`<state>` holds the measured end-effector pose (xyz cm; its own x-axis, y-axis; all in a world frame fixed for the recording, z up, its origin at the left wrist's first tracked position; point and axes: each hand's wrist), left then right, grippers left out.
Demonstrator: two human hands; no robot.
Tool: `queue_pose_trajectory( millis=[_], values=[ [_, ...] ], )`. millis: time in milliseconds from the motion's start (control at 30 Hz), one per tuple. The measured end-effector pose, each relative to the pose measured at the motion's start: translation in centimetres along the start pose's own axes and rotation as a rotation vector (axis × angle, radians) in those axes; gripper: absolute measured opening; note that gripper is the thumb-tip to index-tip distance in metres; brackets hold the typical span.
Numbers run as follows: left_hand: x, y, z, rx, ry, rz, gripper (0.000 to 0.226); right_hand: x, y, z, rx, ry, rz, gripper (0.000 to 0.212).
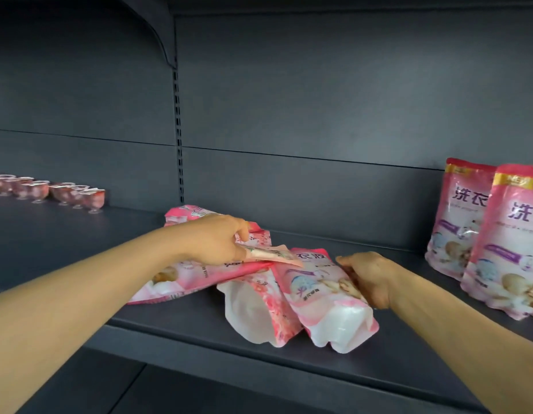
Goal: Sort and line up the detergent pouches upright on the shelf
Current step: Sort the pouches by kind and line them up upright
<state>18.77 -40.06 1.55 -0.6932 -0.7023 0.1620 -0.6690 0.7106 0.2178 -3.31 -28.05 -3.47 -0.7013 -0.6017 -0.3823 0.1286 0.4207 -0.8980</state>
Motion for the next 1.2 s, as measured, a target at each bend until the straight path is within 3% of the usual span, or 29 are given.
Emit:
queue_pose_trajectory(
  millis=[167, 367, 533, 667, 800, 967, 1200],
  values=[
    [1.3, 0.1, 0.5, 0.033, -0.103, 0.184, 0.038, 0.2, -0.6, 1.4, -0.157, 0.158, -0.005, 0.021],
    [2.1, 1.5, 3.4, 0.285, 0.279, 0.363, 0.017, 0.0, -0.9, 2.2, -0.382, 0.241, -0.121, 0.022],
    [1.6, 1.6, 2.5, 0.317, 0.437, 0.344, 0.017, 0.1, -1.0, 1.5, -0.084, 0.179, 0.020, 0.028],
    [1.7, 0.8, 0.8, 0.154, 0.587, 0.262, 0.021, 1.3, -0.7, 1.6, 0.035, 0.177, 0.065, 0.035],
    [2.2, 0.8, 0.1, -0.042, 0.607, 0.229, 0.037, 1.3, -0.9, 1.9, 0.079, 0.046, 0.061, 0.035],
    [2.9, 2.0, -0.7, -0.305, 0.634, 0.132, 0.037, 0.1, -1.5, 0.7, 0.191, -0.070, -0.034, 0.025],
    [1.9, 6.4, -1.4, -0.758, 0.611, 0.033, 0.032, -4.0, -2.5, -4.8, 0.292, 0.166, -0.361, 0.020]
  ],
)
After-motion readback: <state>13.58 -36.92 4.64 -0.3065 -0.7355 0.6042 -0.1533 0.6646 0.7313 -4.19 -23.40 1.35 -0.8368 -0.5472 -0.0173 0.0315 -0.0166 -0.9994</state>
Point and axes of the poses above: each hand's wrist, its own x-axis towards the middle knuckle, its own z-axis out of the palm, y = z × x, and after that the axes turned 12 degrees about y, right-handed
